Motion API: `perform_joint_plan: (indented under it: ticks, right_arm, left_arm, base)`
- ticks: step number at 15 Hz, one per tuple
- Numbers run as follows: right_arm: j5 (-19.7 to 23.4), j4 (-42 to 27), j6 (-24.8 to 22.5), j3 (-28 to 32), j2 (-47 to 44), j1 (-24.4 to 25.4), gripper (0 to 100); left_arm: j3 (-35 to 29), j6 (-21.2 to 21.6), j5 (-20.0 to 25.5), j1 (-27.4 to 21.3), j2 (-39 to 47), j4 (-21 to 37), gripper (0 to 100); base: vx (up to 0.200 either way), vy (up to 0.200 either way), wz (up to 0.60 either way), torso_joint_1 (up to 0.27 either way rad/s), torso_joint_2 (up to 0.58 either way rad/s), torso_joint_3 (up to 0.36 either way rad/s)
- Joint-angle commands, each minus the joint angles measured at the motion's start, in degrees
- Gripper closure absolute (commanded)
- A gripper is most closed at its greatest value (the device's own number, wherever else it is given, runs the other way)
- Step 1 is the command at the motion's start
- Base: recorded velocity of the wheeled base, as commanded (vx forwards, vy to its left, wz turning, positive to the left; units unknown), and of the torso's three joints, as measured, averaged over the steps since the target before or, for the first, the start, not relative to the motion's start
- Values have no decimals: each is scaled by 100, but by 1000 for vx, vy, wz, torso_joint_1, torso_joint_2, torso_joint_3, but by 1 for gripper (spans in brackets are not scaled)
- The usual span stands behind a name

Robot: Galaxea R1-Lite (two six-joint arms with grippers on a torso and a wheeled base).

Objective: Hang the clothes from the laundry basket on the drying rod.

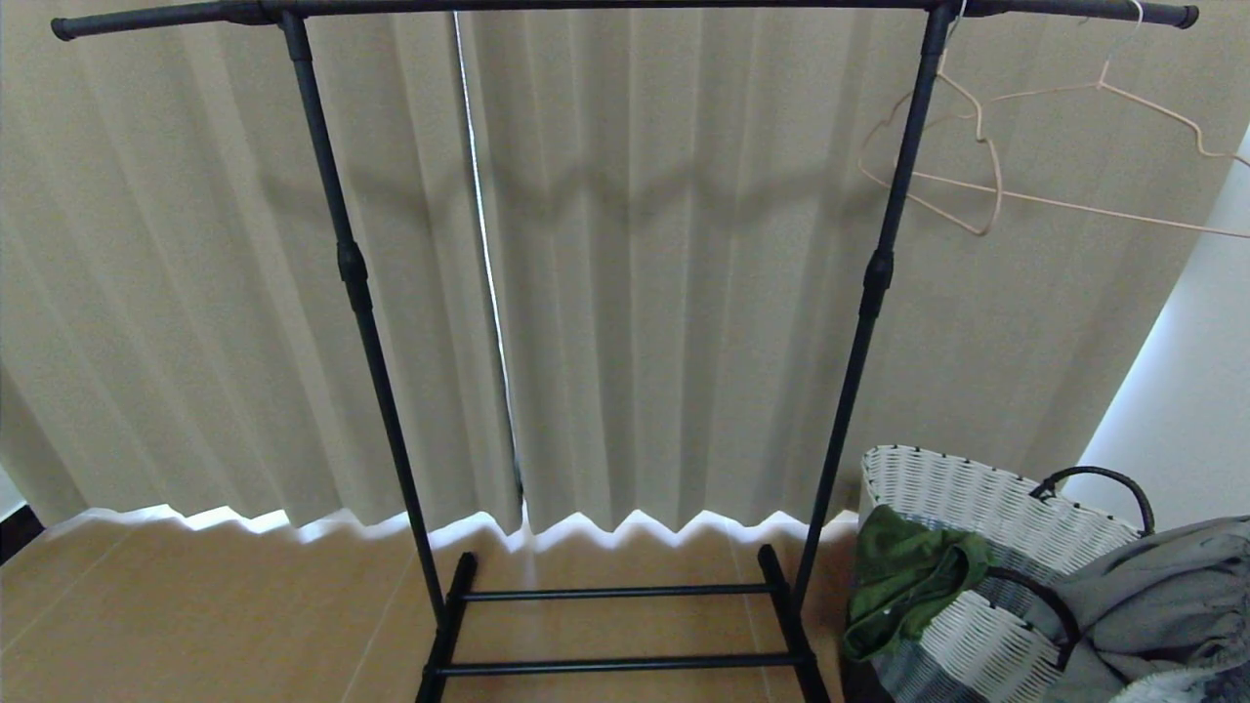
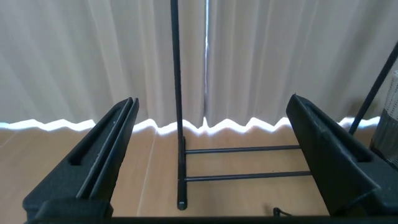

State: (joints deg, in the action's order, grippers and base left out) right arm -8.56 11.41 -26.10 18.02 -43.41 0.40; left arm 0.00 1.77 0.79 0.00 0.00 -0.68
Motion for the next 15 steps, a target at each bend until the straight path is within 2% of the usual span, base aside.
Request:
perform_joint_plan:
  ticks: [1,2,3,5,8,9,11,13,15]
  right_arm:
    - [109,-16,8,193,-97,4,100]
    - [188,-60,8,272,-141,4,100]
    - [284,-122,17,369,-168,4,100]
    - [662,-376,448,914,-405,48,100]
    - [1242,-658,870,1661,-677,65,100]
    - [1515,-772,958,2030,-818,65,100]
    - [1796,-807,966,2347,-994,74,100]
    - [2148,-772,975,2496,-1135,232,100]
    - [2165,-807,1256,2716,-1170,575,100]
  left_arm:
    - [0,25,211,0,0,-11,0]
    - [-18,8,325,0,0,-81,0]
    - [-141,-10,808,0,9,-380,0]
    - [-562,-10,1705,-26,123,-424,0]
    - [-1450,25,2373,-26,1371,-459,0]
    - [-2013,34,2540,-26,2268,-477,0]
    - [-2602,210,2549,-141,3261,-494,0]
    - [-2988,605,2531,-378,4043,-503,0]
    - [-3357,852,2487,-703,4720,-503,0]
  base:
    - [0,0,0,0,0,0]
    - [0,0,0,0,0,0]
    - [0,0,0,0,0,0]
    - [0,0,0,0,0,0]
    - [0,0,0,0,0,0]
    - [0,0,0,0,0,0]
    - [0,0,0,0,0,0]
    - [0,0,0,0,0,0]
    - [0,0,0,0,0,0]
